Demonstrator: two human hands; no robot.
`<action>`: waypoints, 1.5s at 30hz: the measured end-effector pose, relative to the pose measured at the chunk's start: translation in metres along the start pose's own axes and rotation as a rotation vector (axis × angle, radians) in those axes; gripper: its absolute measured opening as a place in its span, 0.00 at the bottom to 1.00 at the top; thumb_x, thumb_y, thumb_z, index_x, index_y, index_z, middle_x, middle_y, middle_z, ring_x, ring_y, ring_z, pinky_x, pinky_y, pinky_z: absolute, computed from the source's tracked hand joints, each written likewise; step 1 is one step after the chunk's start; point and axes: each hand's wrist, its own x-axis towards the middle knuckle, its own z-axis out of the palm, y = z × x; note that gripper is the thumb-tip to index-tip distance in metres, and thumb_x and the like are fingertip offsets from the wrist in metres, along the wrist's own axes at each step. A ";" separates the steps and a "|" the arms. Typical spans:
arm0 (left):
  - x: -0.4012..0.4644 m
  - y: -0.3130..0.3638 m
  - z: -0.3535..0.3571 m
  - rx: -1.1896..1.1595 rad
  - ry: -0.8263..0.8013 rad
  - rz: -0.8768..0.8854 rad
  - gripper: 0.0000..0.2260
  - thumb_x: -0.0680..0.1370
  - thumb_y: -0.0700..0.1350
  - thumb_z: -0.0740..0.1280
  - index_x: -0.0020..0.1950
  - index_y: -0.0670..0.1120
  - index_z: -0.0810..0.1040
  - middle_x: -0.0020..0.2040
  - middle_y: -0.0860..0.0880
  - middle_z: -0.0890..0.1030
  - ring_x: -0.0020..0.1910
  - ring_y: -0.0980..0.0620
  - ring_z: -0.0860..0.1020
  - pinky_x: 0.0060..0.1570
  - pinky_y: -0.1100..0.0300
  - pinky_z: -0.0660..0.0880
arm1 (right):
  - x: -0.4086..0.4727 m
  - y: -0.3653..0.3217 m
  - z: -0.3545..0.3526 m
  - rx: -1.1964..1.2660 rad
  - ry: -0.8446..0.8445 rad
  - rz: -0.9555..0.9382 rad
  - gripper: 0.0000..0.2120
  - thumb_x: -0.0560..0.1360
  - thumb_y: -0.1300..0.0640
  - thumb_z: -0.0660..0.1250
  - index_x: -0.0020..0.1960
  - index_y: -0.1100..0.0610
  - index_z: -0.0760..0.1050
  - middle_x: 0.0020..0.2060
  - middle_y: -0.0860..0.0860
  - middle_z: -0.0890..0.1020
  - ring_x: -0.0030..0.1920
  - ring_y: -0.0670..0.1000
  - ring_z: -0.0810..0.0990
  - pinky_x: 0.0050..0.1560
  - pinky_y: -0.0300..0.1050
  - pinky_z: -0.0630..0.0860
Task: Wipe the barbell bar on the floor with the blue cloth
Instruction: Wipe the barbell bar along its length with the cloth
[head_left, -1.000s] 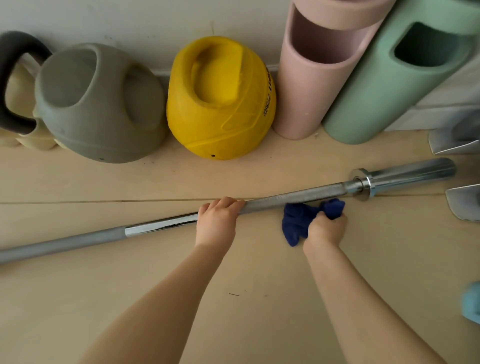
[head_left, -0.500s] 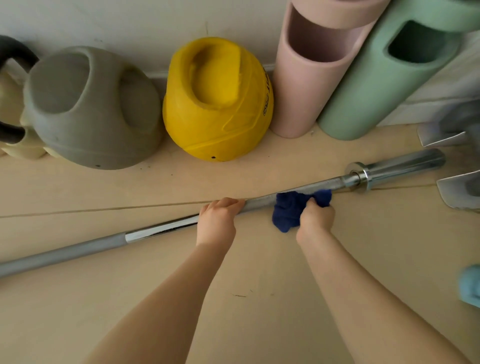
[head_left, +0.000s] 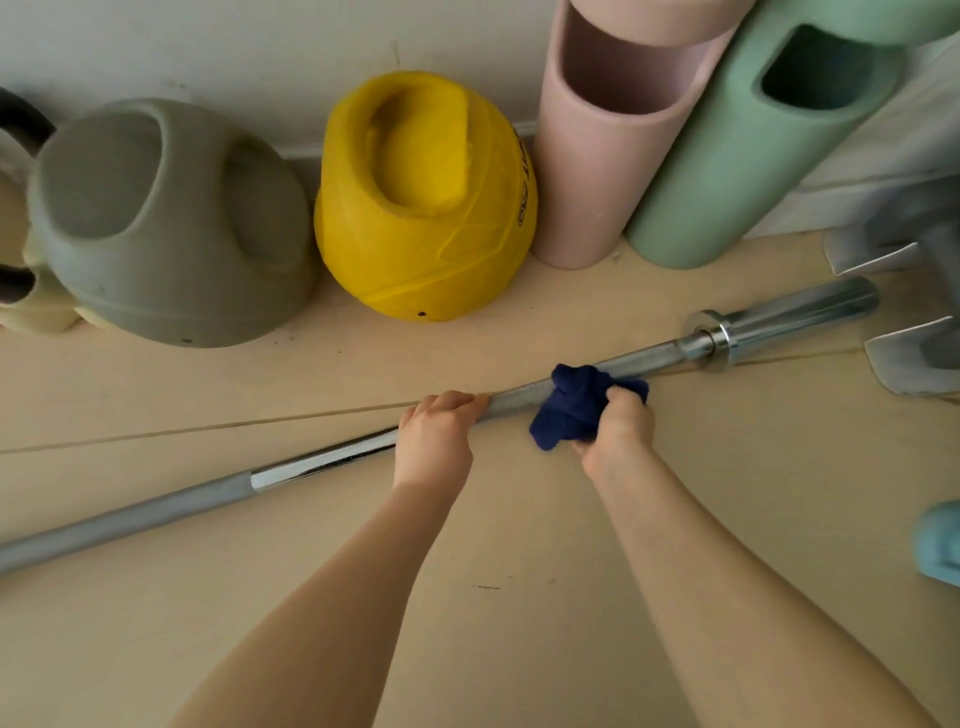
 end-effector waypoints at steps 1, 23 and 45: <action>0.001 0.000 -0.003 0.005 -0.043 -0.009 0.25 0.71 0.29 0.62 0.64 0.49 0.76 0.61 0.49 0.79 0.56 0.43 0.75 0.54 0.55 0.68 | -0.003 0.011 0.006 -0.007 -0.026 -0.001 0.09 0.71 0.64 0.55 0.49 0.60 0.70 0.47 0.57 0.76 0.43 0.55 0.75 0.42 0.46 0.72; -0.004 -0.068 -0.044 -0.053 -0.258 -0.137 0.15 0.80 0.40 0.56 0.65 0.49 0.74 0.58 0.46 0.77 0.60 0.43 0.69 0.56 0.54 0.67 | -0.071 0.112 0.070 0.006 -0.072 0.084 0.27 0.72 0.61 0.67 0.68 0.60 0.63 0.60 0.56 0.76 0.58 0.56 0.77 0.63 0.54 0.72; -0.022 -0.071 -0.039 0.003 -0.126 -0.084 0.18 0.77 0.36 0.60 0.65 0.52 0.73 0.61 0.53 0.77 0.60 0.47 0.70 0.55 0.56 0.65 | -0.086 0.091 0.023 -0.804 0.043 -0.979 0.21 0.69 0.73 0.61 0.60 0.60 0.73 0.57 0.58 0.76 0.56 0.61 0.75 0.58 0.58 0.72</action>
